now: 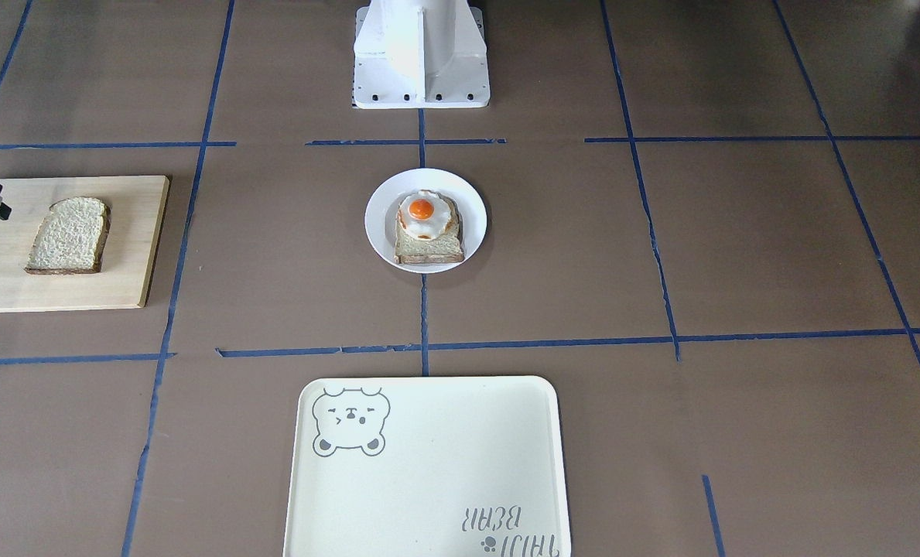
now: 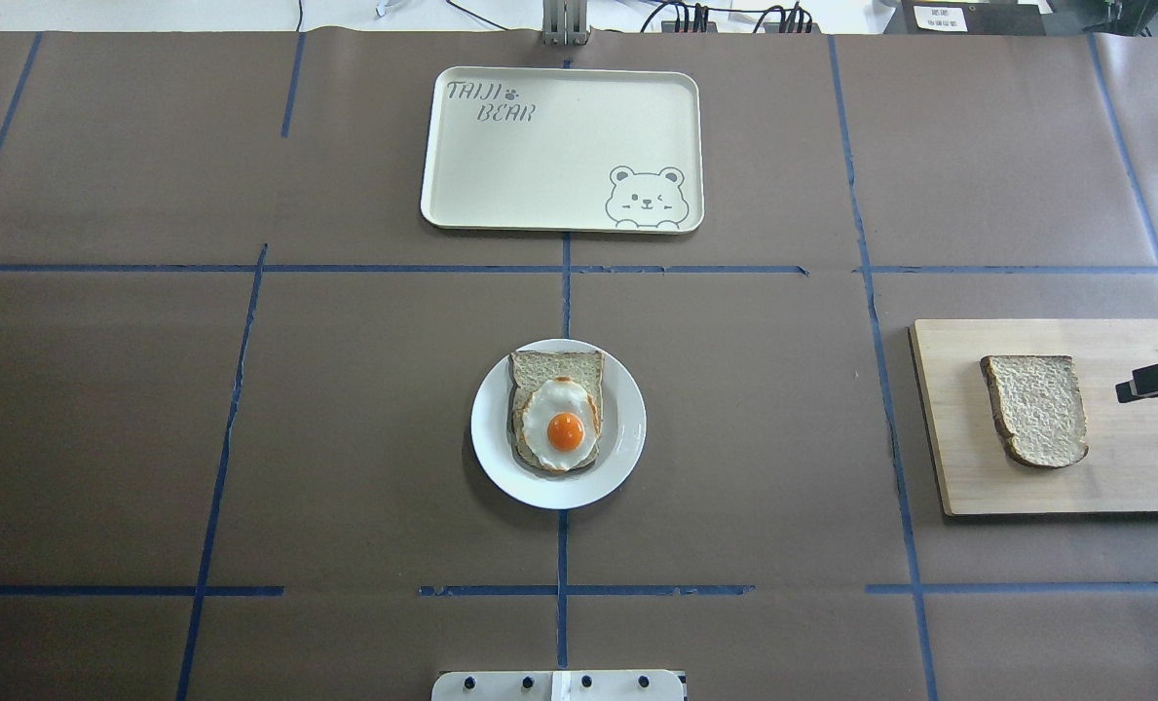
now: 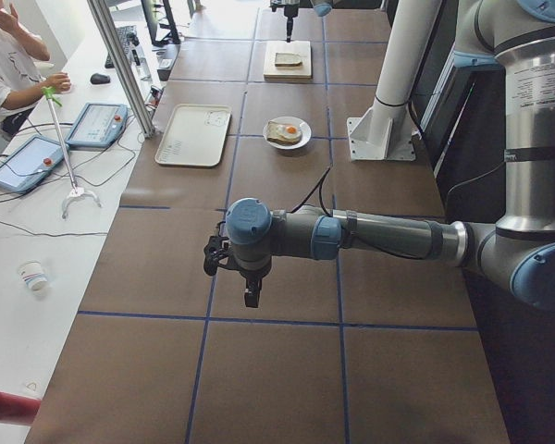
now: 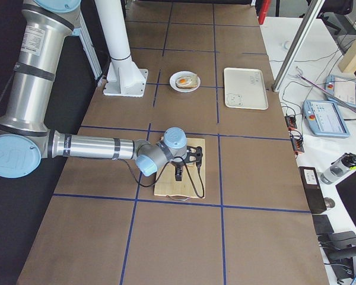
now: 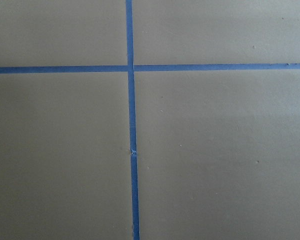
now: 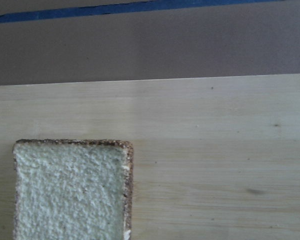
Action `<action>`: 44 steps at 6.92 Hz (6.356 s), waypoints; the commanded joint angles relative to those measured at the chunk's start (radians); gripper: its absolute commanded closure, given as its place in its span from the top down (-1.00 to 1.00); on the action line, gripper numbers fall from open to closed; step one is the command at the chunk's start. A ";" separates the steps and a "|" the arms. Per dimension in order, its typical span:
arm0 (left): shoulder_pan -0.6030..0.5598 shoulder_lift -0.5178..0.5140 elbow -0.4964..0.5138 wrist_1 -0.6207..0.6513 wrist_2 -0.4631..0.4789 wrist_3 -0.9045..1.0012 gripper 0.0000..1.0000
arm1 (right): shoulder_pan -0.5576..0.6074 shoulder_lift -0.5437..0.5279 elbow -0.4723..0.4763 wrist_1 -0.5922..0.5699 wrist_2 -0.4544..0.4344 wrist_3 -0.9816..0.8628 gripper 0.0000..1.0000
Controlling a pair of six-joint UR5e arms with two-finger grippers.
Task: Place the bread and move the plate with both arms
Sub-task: 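Lower the right gripper to the bread slice on the bamboo board and grasp it, then lift the bread slice with the right gripper and carry it over the plate, then lower the bread onto the egg toast and open the right gripper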
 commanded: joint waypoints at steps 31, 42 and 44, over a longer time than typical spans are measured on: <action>-0.001 0.006 -0.018 -0.016 -0.008 -0.072 1.00 | -0.578 0.711 -0.035 0.162 -0.317 0.714 -1.00; -0.001 0.006 -0.029 -0.016 -0.008 -0.075 1.00 | -0.609 0.725 -0.126 0.163 -0.402 0.688 -0.91; -0.001 0.004 -0.029 -0.016 -0.008 -0.075 1.00 | -0.607 0.725 -0.126 0.165 -0.400 0.641 -0.29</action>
